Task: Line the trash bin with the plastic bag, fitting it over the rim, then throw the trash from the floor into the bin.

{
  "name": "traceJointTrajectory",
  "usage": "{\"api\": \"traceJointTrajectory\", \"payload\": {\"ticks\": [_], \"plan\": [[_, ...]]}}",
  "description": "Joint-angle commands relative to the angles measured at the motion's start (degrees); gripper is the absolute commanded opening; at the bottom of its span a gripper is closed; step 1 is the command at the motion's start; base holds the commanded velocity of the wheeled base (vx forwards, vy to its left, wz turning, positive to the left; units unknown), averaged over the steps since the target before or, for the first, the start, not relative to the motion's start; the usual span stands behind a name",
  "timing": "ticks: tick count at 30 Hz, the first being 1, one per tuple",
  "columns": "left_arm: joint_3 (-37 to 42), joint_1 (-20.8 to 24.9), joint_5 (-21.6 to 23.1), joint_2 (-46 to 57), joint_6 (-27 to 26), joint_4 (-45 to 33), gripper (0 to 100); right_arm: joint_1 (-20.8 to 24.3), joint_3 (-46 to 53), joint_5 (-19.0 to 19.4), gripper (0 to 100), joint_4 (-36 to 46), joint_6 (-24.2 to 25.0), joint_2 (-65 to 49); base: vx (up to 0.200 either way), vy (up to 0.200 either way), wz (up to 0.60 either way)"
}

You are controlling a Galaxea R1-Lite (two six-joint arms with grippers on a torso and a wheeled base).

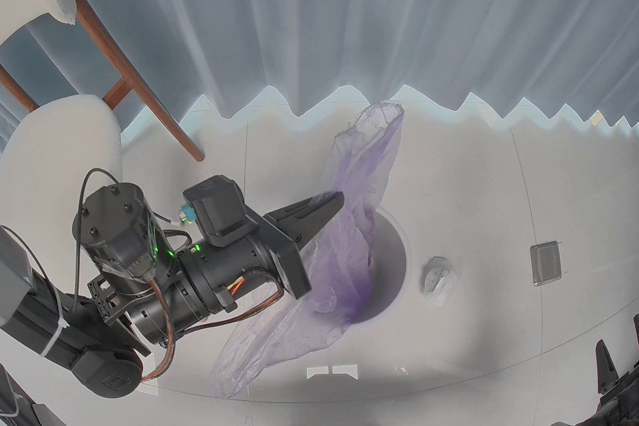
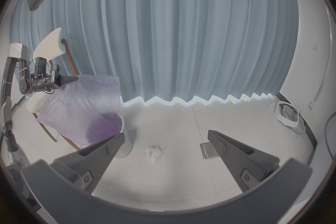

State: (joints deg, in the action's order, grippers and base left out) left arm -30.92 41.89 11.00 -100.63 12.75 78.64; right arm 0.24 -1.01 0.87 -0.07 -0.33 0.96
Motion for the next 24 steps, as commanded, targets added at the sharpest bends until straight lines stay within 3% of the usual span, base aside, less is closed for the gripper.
{"api": "traceJointTrajectory", "payload": {"ticks": [1, 24], "plan": [[0.86, -0.23, -0.27, -1.85, -0.27, 0.28, 0, 0.02, 1.01, 0.01, 100, -0.01, -0.02, -0.96, 0.0, 0.0, 0.0], [1.21, 0.12, -0.54, -9.14, -0.27, 5.73, 0, 0.02, 1.01, 0.01, 100, -0.01, -0.02, -0.96, 0.0, 0.0, 0.0]]}}
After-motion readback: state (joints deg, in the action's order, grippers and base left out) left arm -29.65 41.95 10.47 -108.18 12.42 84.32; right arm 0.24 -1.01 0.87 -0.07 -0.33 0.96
